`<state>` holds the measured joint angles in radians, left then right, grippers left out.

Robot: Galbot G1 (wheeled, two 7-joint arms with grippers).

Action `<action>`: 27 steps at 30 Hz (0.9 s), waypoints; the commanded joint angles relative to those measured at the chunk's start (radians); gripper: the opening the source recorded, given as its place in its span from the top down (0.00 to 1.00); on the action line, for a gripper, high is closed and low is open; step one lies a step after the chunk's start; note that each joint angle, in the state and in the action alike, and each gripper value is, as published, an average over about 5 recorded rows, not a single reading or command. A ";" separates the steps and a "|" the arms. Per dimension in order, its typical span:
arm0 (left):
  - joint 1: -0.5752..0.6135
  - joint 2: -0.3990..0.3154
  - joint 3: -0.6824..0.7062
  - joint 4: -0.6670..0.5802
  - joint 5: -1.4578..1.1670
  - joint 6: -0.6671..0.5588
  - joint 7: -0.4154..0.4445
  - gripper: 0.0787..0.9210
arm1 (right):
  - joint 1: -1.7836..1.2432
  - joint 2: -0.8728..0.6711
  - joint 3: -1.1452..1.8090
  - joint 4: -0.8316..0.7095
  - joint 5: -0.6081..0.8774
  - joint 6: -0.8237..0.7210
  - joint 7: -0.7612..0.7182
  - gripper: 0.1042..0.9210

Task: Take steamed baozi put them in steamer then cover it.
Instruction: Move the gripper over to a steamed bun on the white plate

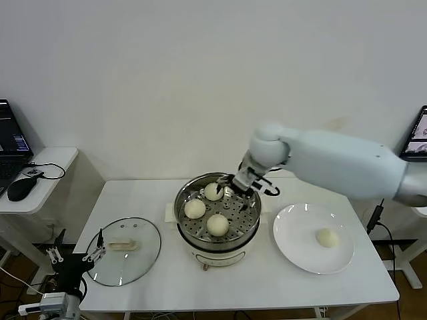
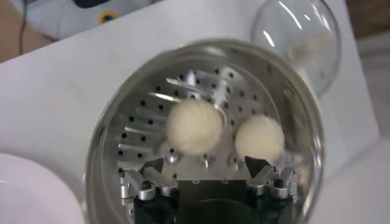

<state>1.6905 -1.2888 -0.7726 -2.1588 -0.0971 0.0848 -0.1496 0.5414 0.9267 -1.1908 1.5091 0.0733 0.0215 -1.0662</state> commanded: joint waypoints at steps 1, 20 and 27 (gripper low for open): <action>-0.004 0.022 0.007 0.003 -0.004 0.003 0.002 0.12 | 0.001 -0.379 0.063 0.113 0.120 -0.328 0.022 0.12; -0.005 0.035 0.057 0.013 0.015 0.001 0.004 0.12 | -0.756 -0.640 0.638 0.058 -0.206 -0.266 0.001 0.12; 0.001 0.030 0.049 0.011 0.022 0.003 0.004 0.12 | -0.846 -0.535 0.721 -0.077 -0.279 -0.225 -0.007 0.12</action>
<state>1.6894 -1.2576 -0.7241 -2.1459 -0.0782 0.0862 -0.1458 -0.0254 0.3792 -0.7026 1.5596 -0.0856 -0.2198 -1.0673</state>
